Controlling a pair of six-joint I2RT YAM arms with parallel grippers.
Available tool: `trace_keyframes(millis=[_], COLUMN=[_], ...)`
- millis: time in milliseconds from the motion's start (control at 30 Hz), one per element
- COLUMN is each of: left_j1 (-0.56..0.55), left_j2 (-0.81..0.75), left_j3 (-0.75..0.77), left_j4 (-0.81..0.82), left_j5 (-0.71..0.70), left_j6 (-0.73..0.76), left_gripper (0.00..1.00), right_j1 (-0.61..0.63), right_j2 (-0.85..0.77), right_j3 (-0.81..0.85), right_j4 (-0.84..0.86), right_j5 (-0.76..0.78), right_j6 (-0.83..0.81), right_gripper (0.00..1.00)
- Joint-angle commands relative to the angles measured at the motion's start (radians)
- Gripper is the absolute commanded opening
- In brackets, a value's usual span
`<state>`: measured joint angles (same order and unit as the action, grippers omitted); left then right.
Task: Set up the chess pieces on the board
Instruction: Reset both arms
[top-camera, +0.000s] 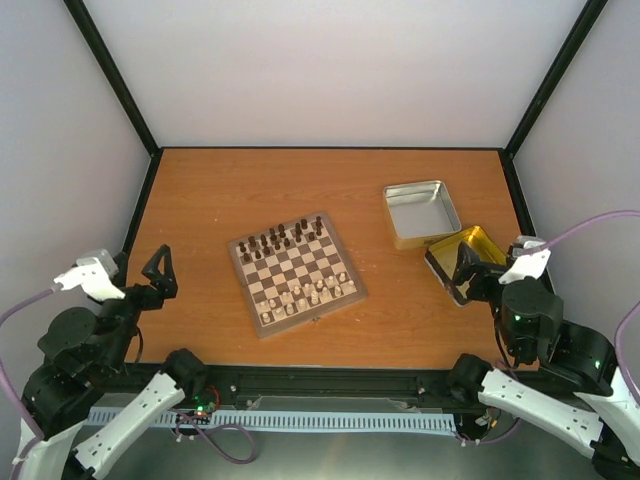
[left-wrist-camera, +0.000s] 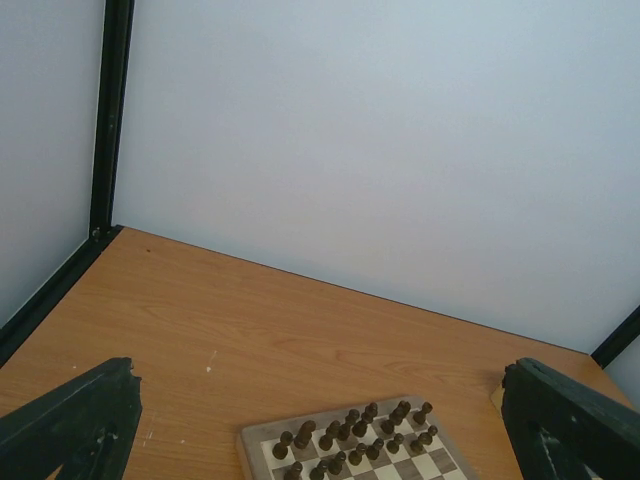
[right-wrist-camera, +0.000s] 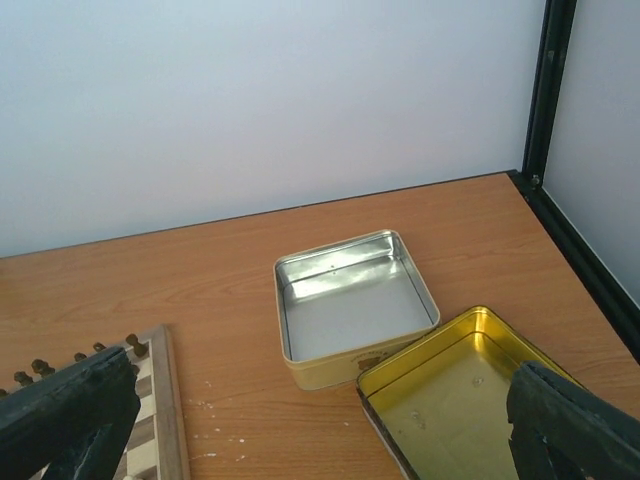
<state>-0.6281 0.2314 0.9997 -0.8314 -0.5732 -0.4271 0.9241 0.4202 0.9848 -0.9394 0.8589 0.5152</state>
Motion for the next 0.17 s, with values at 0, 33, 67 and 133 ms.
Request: trace_keyframes(millis=[0,33,67,133], left_j1=[0.002,0.001,0.001,0.001], left_j2=[0.007,0.009,0.009,0.006], left_j3=[0.014,0.016,0.015,0.008], left_j4=[0.004,0.007,0.014,0.036], left_j5=[-0.020,-0.023,-0.024,-0.018], left_j6=[0.043,0.040,0.040,0.052], left_gripper=[1.00,1.00,1.00,1.00], right_j1=[-0.007,-0.008,-0.007,-0.008], right_j2=[-0.015,-0.014,-0.013,-0.014], right_j3=[-0.003,-0.002,-0.002,-0.005], right_j4=[0.004,0.004,0.004,0.006], right_j5=[0.035,0.037,0.038,0.041], right_j6=[-0.021,-0.022,-0.023,-0.022], right_gripper=[1.00,1.00,1.00,1.00])
